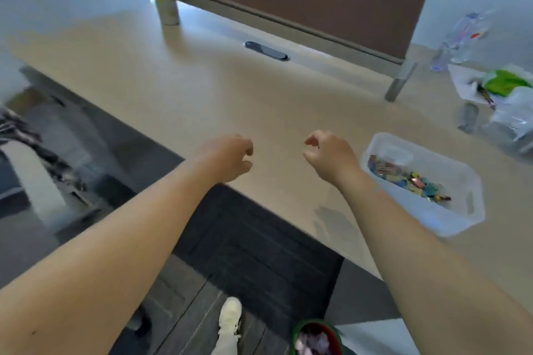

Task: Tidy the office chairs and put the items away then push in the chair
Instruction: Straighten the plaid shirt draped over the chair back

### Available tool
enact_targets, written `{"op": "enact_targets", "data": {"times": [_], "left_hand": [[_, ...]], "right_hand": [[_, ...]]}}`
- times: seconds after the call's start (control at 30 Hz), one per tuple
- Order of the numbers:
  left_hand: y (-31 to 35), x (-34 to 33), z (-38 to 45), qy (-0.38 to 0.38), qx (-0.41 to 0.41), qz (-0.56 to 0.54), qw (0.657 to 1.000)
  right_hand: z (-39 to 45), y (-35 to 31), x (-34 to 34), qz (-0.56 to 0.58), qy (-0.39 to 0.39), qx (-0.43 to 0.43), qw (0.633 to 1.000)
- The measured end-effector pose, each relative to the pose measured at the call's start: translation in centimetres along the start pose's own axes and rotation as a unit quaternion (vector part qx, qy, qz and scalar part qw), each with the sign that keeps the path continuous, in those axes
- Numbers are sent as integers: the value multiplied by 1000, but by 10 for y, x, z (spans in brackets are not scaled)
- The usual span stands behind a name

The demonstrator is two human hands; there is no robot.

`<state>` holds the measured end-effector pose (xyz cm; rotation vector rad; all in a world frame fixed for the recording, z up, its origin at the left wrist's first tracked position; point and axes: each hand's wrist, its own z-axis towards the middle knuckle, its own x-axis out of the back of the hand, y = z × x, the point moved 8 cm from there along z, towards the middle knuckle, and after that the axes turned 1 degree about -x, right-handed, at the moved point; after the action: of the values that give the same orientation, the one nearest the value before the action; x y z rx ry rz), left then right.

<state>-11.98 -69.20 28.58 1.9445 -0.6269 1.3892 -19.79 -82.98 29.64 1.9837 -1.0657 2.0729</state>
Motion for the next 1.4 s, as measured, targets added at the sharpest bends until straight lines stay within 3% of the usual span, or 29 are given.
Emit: {"op": "enact_targets", "data": {"times": [0.17,0.37,0.8,1.03,1.4], "left_hand": [[-143,5,-128,28,176,-22,984],[-276,-4,-296,75,348,-67,932],[-487,-49,-608,100,519,-139,838],[-561,-80,-660,104,543,-189,811],[-719,-113,-651,68,553,-204,805]], "right_hand": [[-29,-142,-74,9,-77,134,988],[-101,-308,-155,4,-145,271,951],[-283,-596,-341,-25,-246,400,883],[-307,-680,-421,-27,-292,387,874],[-261,-780,-570,-1,-352,308,884]]}}
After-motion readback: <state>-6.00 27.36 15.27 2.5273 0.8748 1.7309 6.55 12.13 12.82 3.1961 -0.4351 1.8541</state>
